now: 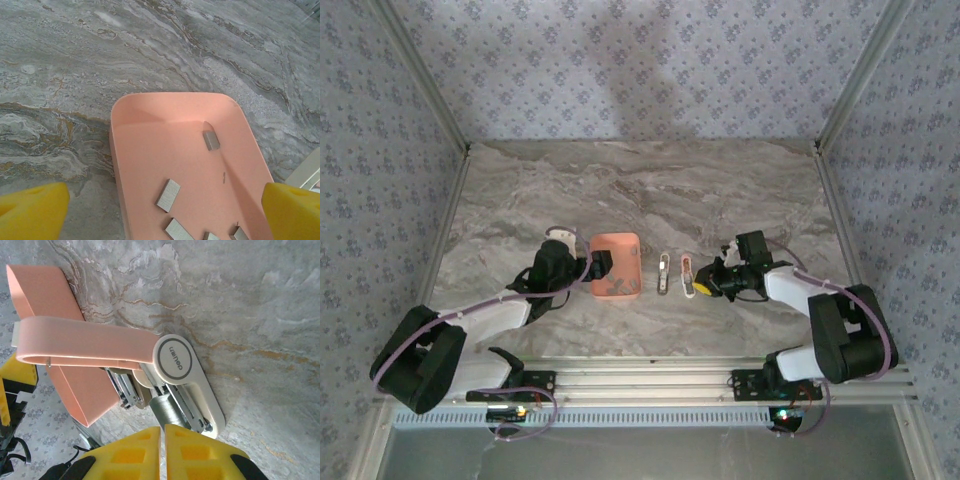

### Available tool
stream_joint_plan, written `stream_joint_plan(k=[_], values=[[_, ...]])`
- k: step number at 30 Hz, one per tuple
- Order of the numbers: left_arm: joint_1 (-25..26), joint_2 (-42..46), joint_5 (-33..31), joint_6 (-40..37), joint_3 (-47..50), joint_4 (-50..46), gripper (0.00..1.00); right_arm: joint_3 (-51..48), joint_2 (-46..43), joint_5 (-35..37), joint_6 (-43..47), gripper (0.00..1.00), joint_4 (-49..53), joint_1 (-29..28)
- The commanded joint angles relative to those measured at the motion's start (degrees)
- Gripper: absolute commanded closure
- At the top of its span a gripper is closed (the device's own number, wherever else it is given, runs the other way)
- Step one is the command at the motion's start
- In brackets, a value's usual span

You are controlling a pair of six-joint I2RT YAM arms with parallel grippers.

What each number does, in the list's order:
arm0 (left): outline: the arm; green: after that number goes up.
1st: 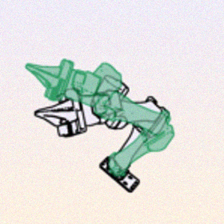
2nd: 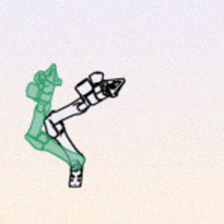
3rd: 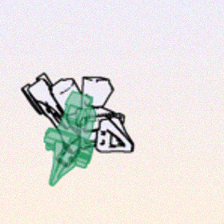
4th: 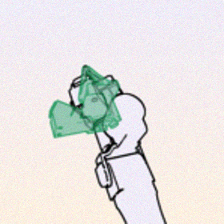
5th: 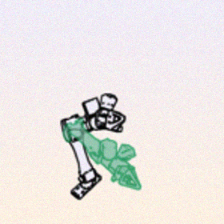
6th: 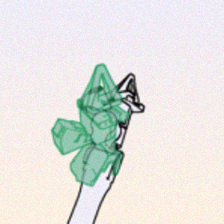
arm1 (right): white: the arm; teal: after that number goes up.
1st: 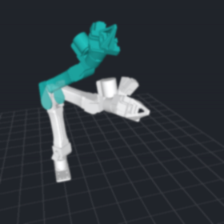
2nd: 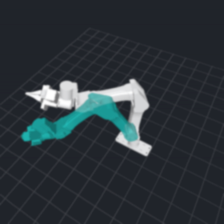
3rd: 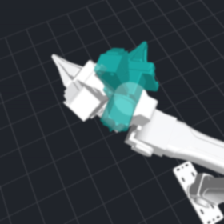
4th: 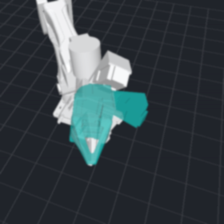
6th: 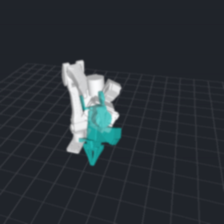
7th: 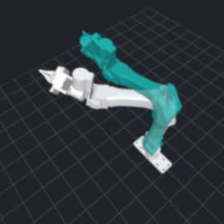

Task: Load the staples into the stapler

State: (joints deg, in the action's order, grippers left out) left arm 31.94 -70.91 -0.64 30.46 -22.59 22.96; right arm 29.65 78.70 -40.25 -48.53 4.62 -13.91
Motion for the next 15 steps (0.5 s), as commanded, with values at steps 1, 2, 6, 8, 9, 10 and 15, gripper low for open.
stream_joint_plan(k=[1,2,6,8,9,10,15], values=[[0.27,0.6,0.63,-1.01,-0.21,0.97,0.02,-0.09,-1.71,0.78,1.25,0.9,2.6,0.13],[0.31,0.61,0.64,-1.1,-0.25,1.02,0.02,-0.04,-2.03,0.64,1.33,0.9,2.46,0.14],[0.3,0.75,0.99,-1.67,-0.26,1.21,0.02,0.74,-3.02,0.77,2.73,0.9,3.43,-0.03],[0.27,0.82,1.0,-1.72,-0.26,1.21,0.02,3.39,-3.11,4.1,6.33,0.85,9.49,-1.3],[0.23,0.78,1.0,-1.8,-0.26,1.29,0.02,5.47,-2.95,6.63,8.77,0.81,13.5,-2.61],[0.27,0.77,1.0,-1.81,-0.34,1.25,0.02,7.34,-2.73,9.37,10.72,0.77,16.94,-3.93],[0.29,0.81,0.67,-1.72,-0.35,1.05,0.02,16.97,0.36,24.48,16.55,0.7,29.48,-12.05]])
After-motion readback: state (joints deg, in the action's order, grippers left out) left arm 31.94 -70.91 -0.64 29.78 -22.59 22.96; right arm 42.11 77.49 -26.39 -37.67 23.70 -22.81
